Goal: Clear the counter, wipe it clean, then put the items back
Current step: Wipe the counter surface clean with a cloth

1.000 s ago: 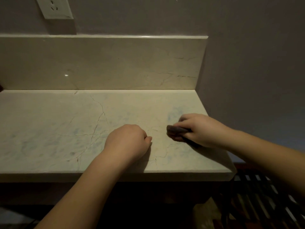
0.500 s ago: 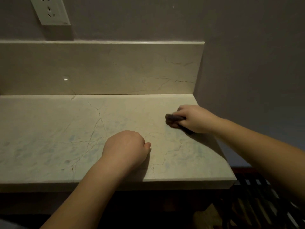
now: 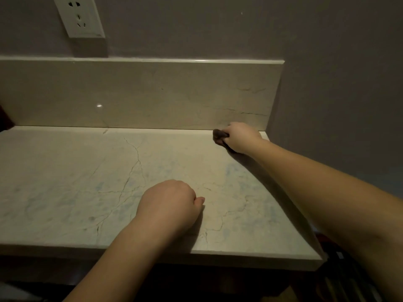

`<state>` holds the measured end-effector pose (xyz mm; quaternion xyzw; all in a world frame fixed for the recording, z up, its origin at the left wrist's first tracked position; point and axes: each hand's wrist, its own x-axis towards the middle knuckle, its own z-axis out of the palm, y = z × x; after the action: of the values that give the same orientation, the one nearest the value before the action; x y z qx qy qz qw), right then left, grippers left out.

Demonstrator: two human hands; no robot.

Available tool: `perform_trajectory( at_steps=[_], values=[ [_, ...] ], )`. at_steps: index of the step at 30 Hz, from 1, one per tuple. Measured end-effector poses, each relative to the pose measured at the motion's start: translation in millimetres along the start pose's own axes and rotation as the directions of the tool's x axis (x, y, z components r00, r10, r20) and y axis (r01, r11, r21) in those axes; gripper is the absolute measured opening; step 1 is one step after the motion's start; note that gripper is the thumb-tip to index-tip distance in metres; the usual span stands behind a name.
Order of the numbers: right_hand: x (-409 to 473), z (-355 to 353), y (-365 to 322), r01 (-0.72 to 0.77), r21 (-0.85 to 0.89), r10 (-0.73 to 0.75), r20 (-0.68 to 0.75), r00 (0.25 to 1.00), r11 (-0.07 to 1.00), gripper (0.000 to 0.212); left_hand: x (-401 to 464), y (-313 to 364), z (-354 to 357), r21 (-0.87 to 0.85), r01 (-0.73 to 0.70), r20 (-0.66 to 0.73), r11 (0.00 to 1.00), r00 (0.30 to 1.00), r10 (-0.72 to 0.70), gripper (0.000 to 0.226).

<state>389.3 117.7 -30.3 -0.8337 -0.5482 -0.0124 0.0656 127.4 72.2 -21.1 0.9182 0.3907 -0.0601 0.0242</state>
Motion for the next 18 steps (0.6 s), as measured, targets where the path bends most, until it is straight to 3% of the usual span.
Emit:
perform_trajectory(
  at_steps=[6,18],
  values=[
    [26,4,4,-0.135,-0.147,0.127,-0.066,0.99,0.98,0.028,-2,-2,0,-0.014,-0.005,0.007,1.0,1.0,0.005,0.046],
    [8,-4,77,-0.203,-0.158,0.189,-0.104,0.976,0.966,0.025,-11,-5,-4,-0.031,-0.037,0.035,0.999,0.999,0.038,0.042]
  ],
)
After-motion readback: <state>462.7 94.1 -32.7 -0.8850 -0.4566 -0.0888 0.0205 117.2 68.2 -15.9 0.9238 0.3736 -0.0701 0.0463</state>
